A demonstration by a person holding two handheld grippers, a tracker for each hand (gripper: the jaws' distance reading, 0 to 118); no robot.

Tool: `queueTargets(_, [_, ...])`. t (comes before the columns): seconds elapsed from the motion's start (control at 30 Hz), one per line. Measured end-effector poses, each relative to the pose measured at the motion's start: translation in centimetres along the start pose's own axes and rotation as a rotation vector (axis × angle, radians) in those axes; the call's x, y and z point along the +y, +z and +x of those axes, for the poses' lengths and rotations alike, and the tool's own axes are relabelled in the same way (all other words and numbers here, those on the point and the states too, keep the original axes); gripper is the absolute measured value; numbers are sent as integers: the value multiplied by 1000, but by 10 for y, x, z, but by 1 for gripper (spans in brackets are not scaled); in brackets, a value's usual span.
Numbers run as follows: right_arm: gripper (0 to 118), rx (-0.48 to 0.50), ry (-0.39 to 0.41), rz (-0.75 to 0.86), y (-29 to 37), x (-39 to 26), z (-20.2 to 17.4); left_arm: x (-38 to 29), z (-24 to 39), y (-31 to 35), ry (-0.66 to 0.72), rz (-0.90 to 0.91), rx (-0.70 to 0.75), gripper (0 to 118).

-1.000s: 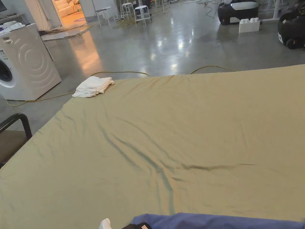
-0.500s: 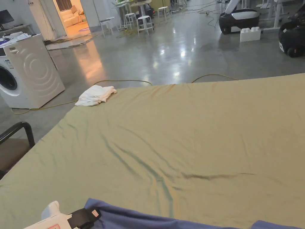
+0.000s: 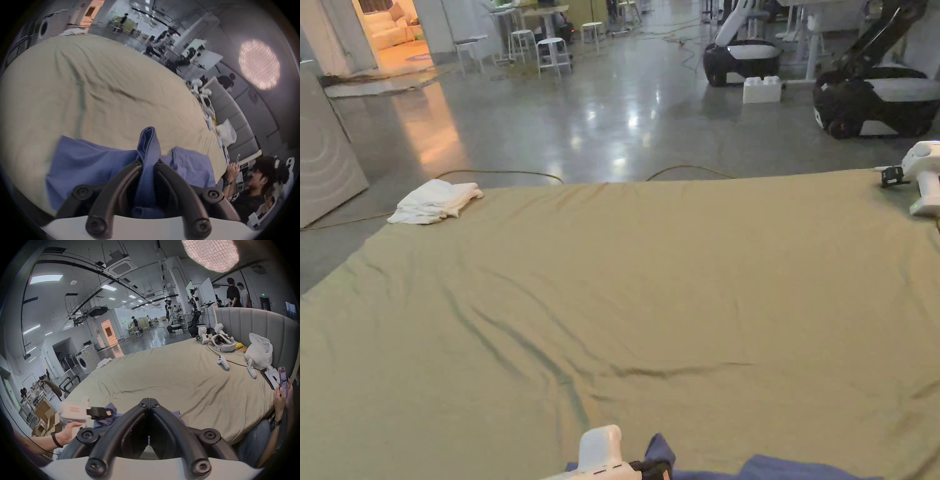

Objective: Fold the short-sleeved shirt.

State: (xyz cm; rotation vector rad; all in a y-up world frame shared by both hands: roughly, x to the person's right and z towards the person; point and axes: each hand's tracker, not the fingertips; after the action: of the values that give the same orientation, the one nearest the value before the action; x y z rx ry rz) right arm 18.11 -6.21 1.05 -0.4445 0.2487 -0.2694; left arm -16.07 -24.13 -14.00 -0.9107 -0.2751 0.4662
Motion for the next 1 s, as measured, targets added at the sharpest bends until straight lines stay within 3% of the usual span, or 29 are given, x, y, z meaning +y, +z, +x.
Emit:
queueTargets(0.03, [0, -17, 1, -1, 2, -1, 2, -3, 5, -3, -29, -5, 20, 20])
queueTargets(0.1, [0, -35, 2, -10, 5, -4, 6, -2, 8, -4, -27, -14, -9, 71])
queueTargets(0.13, [0, -45, -1, -14, 5, -5, 8, 0, 9, -1, -5, -3, -54, 88])
queueTargets(0.2, [0, -55, -17, -16, 4, -7, 12, 7, 5, 18, 24, 71, -92, 90])
queueTargets(0.3, [0, -48, -50, -15, 1, -10, 15, 17, -11, 38, 78, 137, -79, 78])
queueTargets(0.33, [0, -43, -59, -17, -1, -10, 15, 16, -18, 41, 111, 152, -82, 59])
queueTargets(0.37, [0, -43, -62, -18, -2, -11, 14, 12, -22, 39, 144, 153, -75, 14])
queueTargets(0.4, [0, -44, -66, -18, -4, -11, 13, 7, -24, 34, 162, 131, -76, 0])
queueTargets(0.57, [0, -26, -70, -27, -3, -11, 8, -26, -13, -27, 192, -85, -246, 0])
queueTargets(0.67, [0, -28, -47, -40, -26, 5, -13, -39, 0, -64, 119, -198, -93, 0])
queueTargets(0.77, [0, -36, -21, -51, -23, 3, -13, -29, -2, -50, 151, -166, -158, 0])
queueTargets(0.8, [0, -36, -21, -53, -24, 3, -13, -25, -5, -42, 154, -161, -181, 7])
queueTargets(0.83, [0, -30, -26, -56, -25, 2, -12, -19, -10, -25, 139, -115, -212, 25])
queueTargets(0.87, [0, -17, -40, -61, -27, 1, -11, -13, -16, -6, 122, -68, -218, 61])
queueTargets(0.9, [0, -10, -47, -64, -29, 1, -11, -8, -22, 9, 108, -46, -219, 84])
queueTargets(0.93, [0, -4, -51, -66, -31, 0, -11, -3, -33, 28, 102, -8, -191, 94])
queueTargets(1.0, [0, 5, -50, -74, -36, -1, -5, 4, -62, 58, 122, 51, -145, 94])
